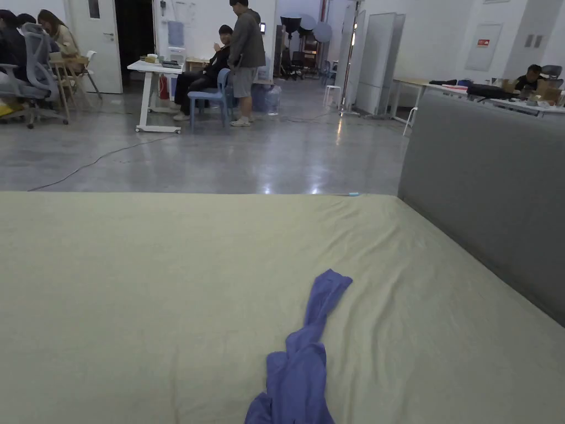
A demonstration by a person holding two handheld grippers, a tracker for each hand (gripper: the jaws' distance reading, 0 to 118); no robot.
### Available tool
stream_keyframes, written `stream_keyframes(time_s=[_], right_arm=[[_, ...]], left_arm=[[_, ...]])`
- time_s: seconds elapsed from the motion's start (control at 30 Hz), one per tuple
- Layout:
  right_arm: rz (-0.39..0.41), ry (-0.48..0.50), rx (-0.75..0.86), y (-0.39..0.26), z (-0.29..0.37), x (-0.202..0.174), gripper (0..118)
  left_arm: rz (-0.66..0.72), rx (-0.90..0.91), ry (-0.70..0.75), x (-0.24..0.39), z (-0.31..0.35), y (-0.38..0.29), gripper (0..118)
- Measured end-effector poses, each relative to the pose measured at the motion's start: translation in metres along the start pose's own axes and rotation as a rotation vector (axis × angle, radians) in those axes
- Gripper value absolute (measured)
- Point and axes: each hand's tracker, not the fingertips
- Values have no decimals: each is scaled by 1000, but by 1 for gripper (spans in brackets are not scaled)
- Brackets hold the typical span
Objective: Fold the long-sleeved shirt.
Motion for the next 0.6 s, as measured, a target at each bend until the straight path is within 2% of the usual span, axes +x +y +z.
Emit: stream_keyframes(time_s=[0.07, 0.1, 0.13, 0.17, 0.2, 0.23, 0.27, 0.3, 0.37, 0.43, 0.53, 0.57, 0.6], right_arm=[[-15, 5, 1, 4, 0, 0, 14], [-23, 12, -7, 9, 0, 0, 29], [-52, 58, -33, 13, 3, 6, 64], [-83, 105, -56, 18, 6, 9, 87], [-128, 128, -88, 22, 16, 14, 96], [-162, 139, -59, 24, 32, 22, 95], [-181, 136, 7, 24, 51, 29, 95], [-203, 130, 65, 23, 75, 33, 95], [-212, 158, 156, 13, 115, 38, 95], [-226, 182, 199, -2, 143, 38, 95], [-267, 172, 180, -28, 155, 24, 93], [-286, 158, 184, -36, 155, 19, 82], [-296, 153, 178, -45, 153, 13, 58]], left_arm=[[6, -16, 8, -3, -15, -6, 3], [13, -2, 6, -3, -16, -7, 3], [22, 11, 15, -1, -11, -5, 3], [27, 10, 17, 0, -6, -3, 5], [45, 16, 11, 0, 5, 0, 18], [79, 61, -11, 1, 19, 2, 64], [88, 109, -26, 2, 35, 1, 100], [84, 151, -48, 3, 55, 2, 118], [111, 304, -66, 12, 89, -9, 118], [119, 334, -86, 25, 108, -20, 118], [141, 250, -115, 44, 105, -34, 118], [132, 219, -119, 53, 101, -40, 116], [110, 211, -125, 60, 97, -45, 105]])
